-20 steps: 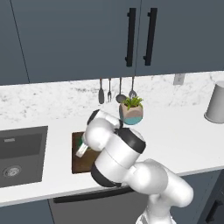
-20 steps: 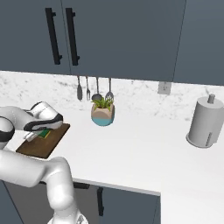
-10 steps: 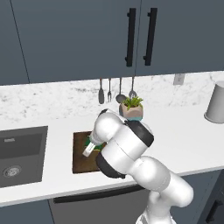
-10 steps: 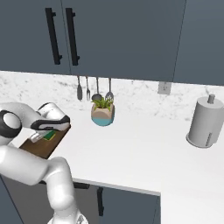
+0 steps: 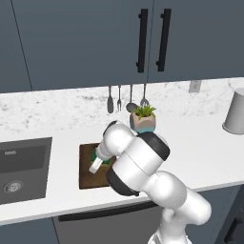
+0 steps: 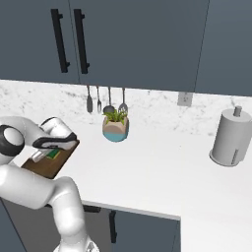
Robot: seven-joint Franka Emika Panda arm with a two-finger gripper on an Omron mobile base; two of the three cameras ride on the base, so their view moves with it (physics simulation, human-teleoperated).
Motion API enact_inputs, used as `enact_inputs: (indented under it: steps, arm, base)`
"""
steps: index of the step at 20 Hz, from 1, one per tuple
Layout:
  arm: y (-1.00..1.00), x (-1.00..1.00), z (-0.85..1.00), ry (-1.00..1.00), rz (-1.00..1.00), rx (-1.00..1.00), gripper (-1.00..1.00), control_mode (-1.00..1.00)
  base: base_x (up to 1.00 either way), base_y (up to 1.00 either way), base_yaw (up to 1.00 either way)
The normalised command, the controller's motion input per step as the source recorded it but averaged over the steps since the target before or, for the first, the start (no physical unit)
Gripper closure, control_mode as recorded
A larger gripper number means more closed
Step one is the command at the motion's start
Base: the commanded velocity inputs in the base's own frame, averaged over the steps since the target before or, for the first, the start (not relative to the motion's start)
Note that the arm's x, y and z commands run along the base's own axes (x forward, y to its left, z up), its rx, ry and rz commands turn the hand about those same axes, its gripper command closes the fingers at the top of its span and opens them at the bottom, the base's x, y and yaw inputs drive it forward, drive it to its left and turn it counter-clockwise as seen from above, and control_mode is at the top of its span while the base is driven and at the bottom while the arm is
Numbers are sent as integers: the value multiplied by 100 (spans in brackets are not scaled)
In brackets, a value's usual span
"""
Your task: Pick up the sponge from the counter and clean the cutting board by briefly scrubbing or pressing down on the cutting board. Once finished, release the sponge.
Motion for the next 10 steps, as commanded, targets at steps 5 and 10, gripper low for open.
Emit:
enact_inputs:
  steps: [5, 10]
  arm:
    - [45, 0, -30, -4, 6, -9, -100, -100]
    - [-4, -2, 45, -1, 1, 4, -100, -100]
  base:
    - [0, 0, 0]
    - [0, 0, 0]
